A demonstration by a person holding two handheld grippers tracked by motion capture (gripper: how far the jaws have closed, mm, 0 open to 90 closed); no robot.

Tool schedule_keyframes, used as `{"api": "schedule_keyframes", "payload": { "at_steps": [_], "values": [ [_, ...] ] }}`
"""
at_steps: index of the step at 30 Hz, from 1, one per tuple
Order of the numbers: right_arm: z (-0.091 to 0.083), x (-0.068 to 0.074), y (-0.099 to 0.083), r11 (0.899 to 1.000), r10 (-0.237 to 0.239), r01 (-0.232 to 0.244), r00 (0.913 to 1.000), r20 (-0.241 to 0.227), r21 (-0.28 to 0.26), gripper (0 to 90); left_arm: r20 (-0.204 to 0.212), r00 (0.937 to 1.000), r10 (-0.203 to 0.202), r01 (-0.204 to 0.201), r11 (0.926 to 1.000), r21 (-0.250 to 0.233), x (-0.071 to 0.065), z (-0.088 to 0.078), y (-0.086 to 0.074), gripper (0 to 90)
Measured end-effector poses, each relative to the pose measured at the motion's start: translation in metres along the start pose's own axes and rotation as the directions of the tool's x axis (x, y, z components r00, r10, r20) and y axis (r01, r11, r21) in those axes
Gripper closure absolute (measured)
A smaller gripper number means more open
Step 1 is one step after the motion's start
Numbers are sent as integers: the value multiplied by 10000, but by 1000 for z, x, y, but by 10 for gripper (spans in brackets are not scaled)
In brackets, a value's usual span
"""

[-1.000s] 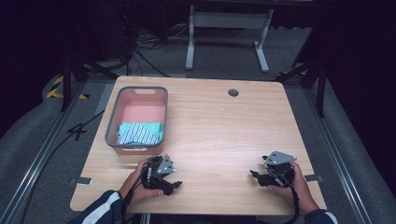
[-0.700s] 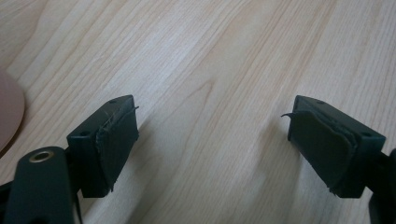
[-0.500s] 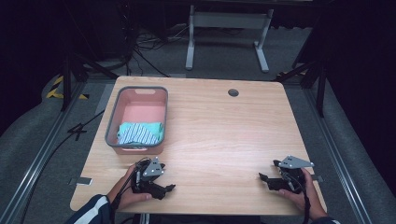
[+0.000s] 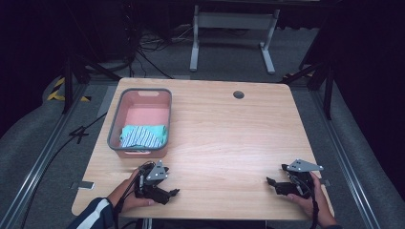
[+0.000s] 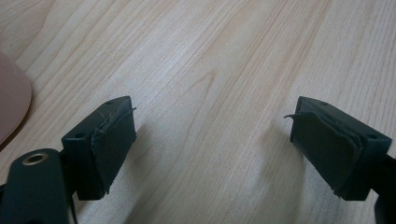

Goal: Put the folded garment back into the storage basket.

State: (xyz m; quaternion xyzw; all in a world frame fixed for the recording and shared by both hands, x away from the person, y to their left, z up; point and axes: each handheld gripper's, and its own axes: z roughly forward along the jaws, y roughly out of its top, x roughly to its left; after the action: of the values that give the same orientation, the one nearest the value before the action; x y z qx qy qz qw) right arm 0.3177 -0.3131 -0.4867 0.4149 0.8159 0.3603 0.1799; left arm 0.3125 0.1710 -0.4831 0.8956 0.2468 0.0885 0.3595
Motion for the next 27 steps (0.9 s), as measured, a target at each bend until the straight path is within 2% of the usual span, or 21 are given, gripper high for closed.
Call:
{"api": "schedule_keyframes", "payload": {
  "at_steps": [27],
  "values": [
    [0, -1, 0, 10000, -44, 44, 10000, -42, 16, 166, 48, 10000, 1, -1, 10000, -1, 0, 0, 0, 142]
  ]
}}
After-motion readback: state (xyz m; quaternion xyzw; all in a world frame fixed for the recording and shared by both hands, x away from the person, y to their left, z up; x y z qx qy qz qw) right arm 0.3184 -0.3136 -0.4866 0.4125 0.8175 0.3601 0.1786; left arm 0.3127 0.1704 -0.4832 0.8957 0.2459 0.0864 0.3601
